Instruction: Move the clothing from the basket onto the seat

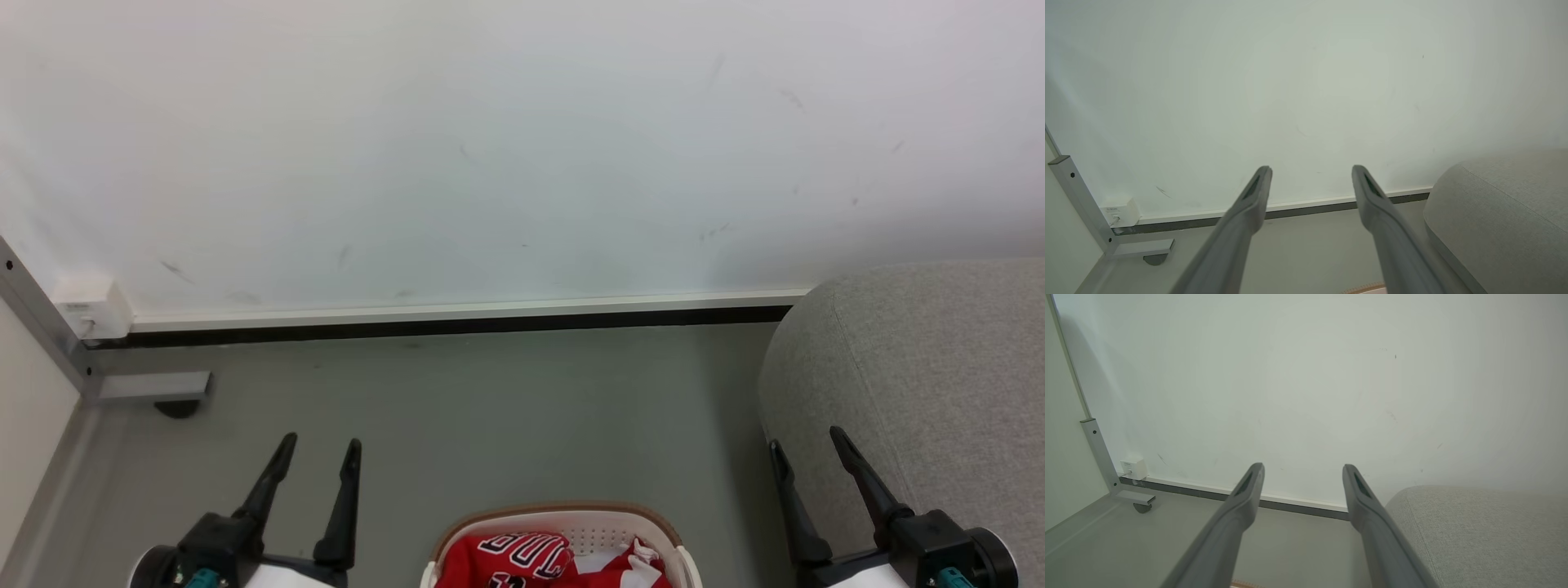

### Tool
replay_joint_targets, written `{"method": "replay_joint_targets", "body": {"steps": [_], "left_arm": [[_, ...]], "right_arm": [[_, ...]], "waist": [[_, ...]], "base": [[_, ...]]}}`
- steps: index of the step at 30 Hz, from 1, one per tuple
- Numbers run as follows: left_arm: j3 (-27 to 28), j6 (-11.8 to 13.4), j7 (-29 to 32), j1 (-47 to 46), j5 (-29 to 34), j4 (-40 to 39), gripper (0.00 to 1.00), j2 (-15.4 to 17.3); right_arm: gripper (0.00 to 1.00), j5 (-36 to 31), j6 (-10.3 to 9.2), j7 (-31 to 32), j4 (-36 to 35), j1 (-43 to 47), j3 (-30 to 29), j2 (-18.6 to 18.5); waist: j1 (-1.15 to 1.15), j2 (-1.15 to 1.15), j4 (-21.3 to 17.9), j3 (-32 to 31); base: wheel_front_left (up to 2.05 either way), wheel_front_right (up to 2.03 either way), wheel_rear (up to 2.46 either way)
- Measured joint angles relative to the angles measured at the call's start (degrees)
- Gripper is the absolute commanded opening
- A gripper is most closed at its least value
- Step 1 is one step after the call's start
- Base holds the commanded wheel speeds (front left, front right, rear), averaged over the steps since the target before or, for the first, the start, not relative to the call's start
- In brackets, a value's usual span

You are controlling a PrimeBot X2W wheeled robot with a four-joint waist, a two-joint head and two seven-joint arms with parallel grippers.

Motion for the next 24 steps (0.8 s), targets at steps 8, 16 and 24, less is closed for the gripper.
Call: {"method": "replay_joint_targets", "body": {"steps": [8, 16, 24], "left_arm": [[0.8, -0.3, 0.0, -0.1, 0.0, 0.2, 1.00, -0.3], [0.9, -0.5, 0.0, -0.2, 0.1, 0.7, 1.00, -0.4], [-0.1, -0.7, 0.0, -0.5, 0.2, 2.1, 1.00, -0.2]], "right_arm": [[1.00, 0.2, 0.00, 0.0, -0.2, 0.0, 0.2, 0.0], [1.00, 0.9, 0.00, 0.0, -0.3, 0.0, 0.3, 0.0], [1.00, 1.8, 0.00, 0.0, -0.5, 0.0, -0.7, 0.0]], "waist": [[0.00, 0.00, -0.1, 0.4], [0.00, 0.00, -0.4, 1.1], [0.00, 0.00, -2.2, 2.6]], "base": [[0.00, 0.00, 0.00], [0.00, 0.00, 0.00], [0.00, 0.00, 0.00]]}}
